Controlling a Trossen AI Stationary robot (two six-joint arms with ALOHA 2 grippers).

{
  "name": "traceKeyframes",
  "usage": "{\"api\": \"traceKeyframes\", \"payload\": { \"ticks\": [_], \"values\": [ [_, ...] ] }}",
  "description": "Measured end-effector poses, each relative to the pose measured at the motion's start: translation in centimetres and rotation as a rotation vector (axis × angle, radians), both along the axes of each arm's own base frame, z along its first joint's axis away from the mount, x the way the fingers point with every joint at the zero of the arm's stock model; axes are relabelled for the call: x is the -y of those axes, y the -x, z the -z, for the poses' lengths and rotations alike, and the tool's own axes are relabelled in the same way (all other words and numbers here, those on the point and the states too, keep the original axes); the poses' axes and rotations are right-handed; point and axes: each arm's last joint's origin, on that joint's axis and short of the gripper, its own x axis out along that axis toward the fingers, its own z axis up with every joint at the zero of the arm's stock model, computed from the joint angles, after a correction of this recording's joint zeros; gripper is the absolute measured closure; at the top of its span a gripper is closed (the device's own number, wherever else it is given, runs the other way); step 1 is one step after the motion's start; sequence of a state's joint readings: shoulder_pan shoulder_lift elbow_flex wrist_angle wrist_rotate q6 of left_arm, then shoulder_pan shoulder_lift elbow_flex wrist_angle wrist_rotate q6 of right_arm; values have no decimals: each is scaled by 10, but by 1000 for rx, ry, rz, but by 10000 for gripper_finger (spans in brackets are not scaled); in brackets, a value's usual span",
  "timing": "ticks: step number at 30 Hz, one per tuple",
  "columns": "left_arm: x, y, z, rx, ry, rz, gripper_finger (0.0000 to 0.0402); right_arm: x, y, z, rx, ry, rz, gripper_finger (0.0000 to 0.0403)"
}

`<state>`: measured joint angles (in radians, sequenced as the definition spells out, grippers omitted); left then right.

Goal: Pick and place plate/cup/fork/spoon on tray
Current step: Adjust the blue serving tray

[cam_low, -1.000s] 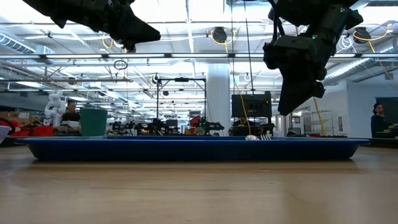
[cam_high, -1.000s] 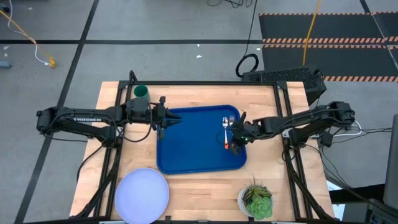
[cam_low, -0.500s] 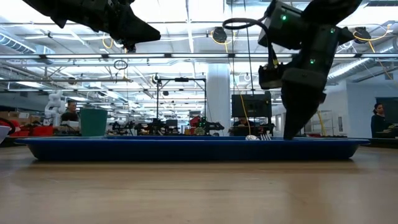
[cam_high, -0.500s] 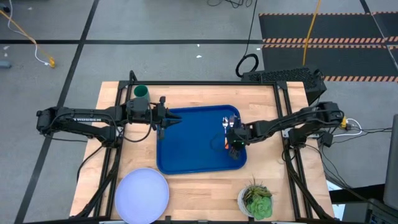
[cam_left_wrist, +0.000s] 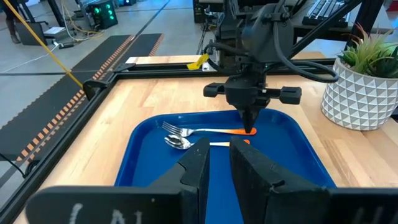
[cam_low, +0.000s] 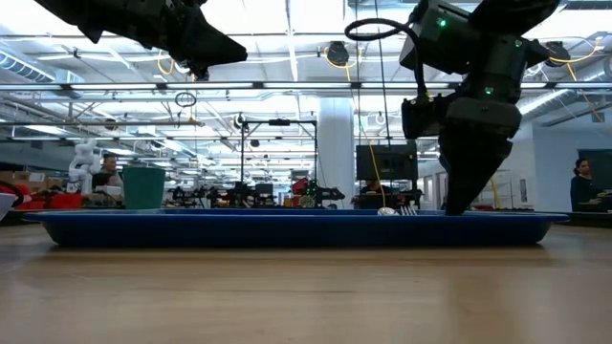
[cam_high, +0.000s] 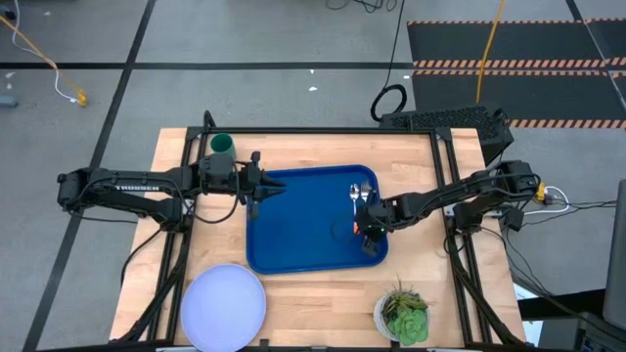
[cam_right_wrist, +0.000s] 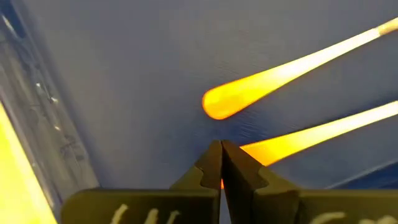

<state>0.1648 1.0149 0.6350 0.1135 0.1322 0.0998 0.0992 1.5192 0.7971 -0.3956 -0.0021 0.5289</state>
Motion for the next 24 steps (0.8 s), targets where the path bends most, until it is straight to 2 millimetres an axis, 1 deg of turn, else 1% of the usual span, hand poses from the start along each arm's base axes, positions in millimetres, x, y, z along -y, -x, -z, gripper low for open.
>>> {"api": "traceKeyframes", "payload": {
  "ticks": [8, 24],
  "values": [
    [0, 0, -1, 9, -2, 0, 334, -6, -2, -1, 23, -4, -21, 403],
    [0, 0, -1, 11, 2, -1, 334, -6, -3, -1, 38, -6, -24, 403]
  ]
}}
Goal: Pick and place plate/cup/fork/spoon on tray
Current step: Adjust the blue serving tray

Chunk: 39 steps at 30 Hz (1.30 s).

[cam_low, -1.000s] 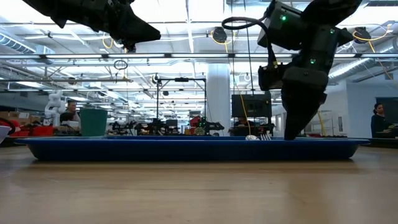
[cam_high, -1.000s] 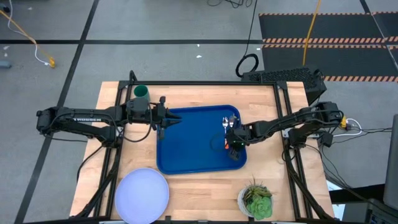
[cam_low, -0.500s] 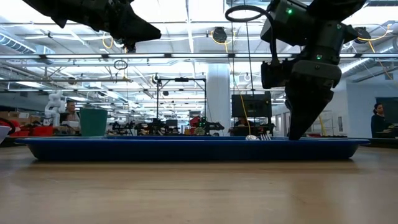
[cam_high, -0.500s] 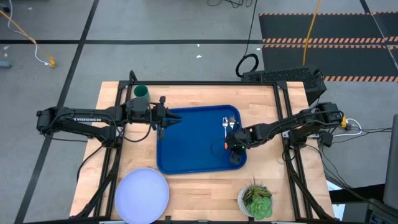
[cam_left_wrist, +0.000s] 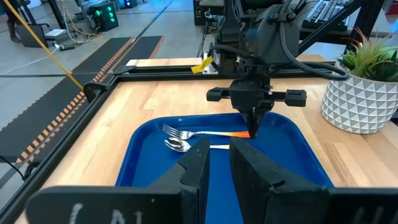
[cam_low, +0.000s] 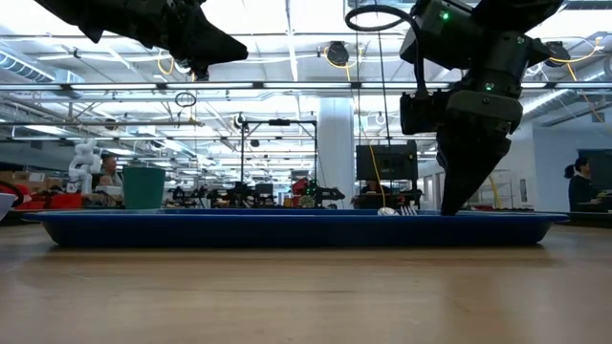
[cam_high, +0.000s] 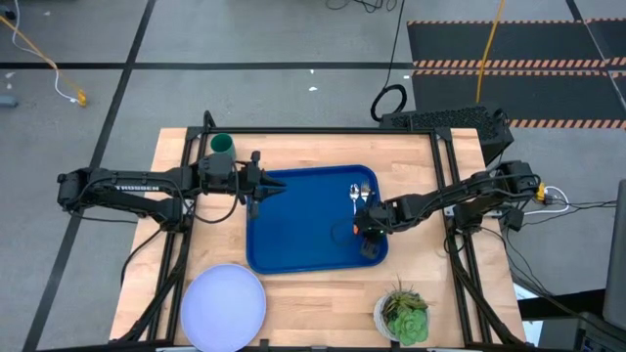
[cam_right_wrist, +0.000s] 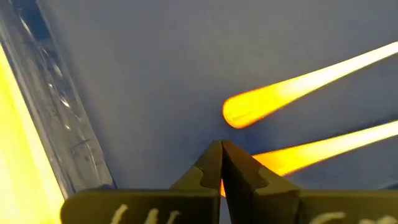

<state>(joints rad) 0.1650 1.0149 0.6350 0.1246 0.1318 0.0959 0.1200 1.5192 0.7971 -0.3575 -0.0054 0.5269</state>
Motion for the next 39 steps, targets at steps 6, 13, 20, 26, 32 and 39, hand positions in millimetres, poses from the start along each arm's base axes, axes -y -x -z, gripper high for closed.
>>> {"api": "traceKeyframes", "payload": {
  "ticks": [6, 13, 20, 26, 32, 39],
  "values": [
    [0, 0, 0, 0, 0, 0, 334, -2, -7, -3, 78, -31, -77, 403],
    [0, 0, 0, -1, -3, 1, 334, -2, 0, 0, 5, -4, -121, 403],
    [0, 0, 0, -1, -3, 1, 334, -2, 0, 0, 14, 12, -152, 403],
    [0, 0, 0, -2, -3, 1, 334, -1, 0, 0, 15, 37, -157, 403],
    [0, 0, 0, -2, -4, 1, 334, -1, -3, -1, 42, 60, -195, 403],
    [0, 0, 0, -2, -13, 4, 334, -1, -3, 1, 30, 67, -213, 403]
  ]
}}
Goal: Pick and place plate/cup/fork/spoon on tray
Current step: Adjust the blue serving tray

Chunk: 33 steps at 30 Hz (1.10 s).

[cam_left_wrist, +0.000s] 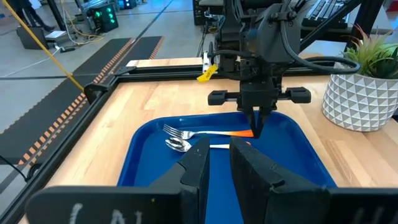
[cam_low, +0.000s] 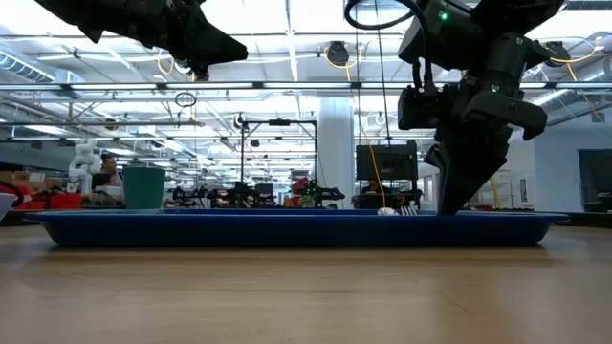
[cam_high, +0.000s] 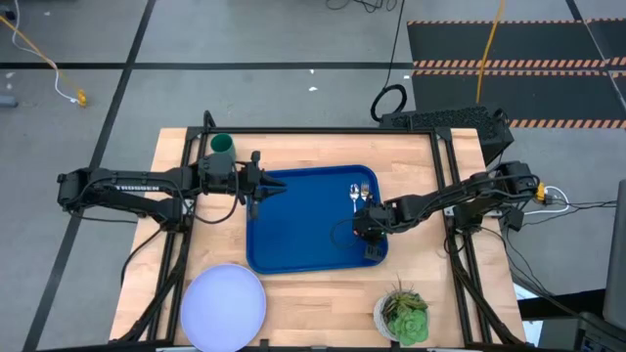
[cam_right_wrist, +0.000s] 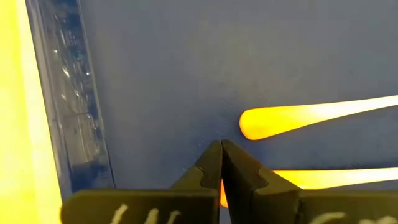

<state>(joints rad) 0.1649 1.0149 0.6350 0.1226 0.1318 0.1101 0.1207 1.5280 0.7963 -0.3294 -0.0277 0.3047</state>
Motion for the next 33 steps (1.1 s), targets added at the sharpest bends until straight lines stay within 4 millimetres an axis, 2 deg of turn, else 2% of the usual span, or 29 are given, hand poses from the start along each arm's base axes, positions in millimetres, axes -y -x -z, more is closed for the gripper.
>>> {"api": "traceKeyframes", "payload": {
  "ticks": [13, 20, 33],
  "values": [
    [0, 0, 0, -2, 1, 0, 334, 0, 2, 6, 0, 3, 4, 403],
    [0, 0, 0, -2, 4, -1, 334, 1, 8, 18, 42, -13, 29, 403],
    [0, 0, 0, -1, 3, -1, 334, 1, 10, 20, 33, -26, 44, 403]
  ]
}}
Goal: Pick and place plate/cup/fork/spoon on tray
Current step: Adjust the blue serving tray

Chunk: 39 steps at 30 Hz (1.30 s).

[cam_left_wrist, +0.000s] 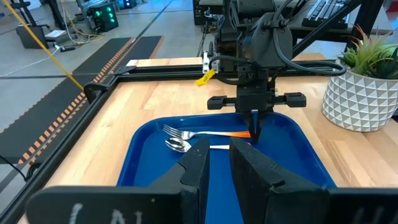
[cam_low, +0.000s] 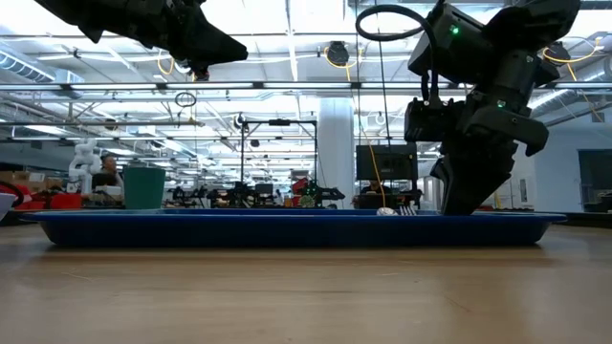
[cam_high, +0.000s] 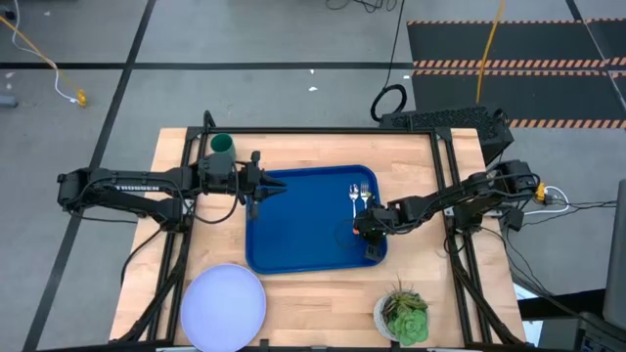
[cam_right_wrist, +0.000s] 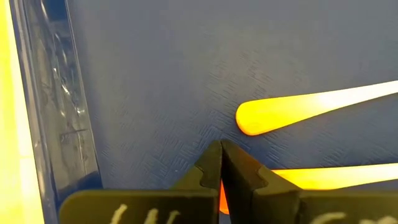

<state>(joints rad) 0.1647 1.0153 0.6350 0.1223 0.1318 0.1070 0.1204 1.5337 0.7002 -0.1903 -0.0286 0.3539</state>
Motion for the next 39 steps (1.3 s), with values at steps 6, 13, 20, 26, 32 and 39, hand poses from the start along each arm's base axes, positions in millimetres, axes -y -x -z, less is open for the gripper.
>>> {"api": "traceKeyframes", "payload": {
  "ticks": [6, 13, 20, 26, 32, 39],
  "values": [
    [0, 0, 0, -2, 0, 0, 334, 0, 0, -3, -16, 0, -1, 403],
    [0, 0, 1, -6, 1, 0, 334, 0, 1, -5, -45, 3, -1, 403],
    [0, 1, 2, -21, -9, 1, 334, -3, 1, -5, -39, 2, -5, 403],
    [-8, 7, 17, -191, -35, -223, 334, -8, 2, -5, -42, 6, -7, 403],
    [-16, 18, 32, -355, 135, -244, 335, -10, 2, -5, -39, 22, -4, 403],
    [-11, 4, 66, -561, 286, -271, 335, -10, 2, -5, -38, 21, -5, 403]
  ]
}}
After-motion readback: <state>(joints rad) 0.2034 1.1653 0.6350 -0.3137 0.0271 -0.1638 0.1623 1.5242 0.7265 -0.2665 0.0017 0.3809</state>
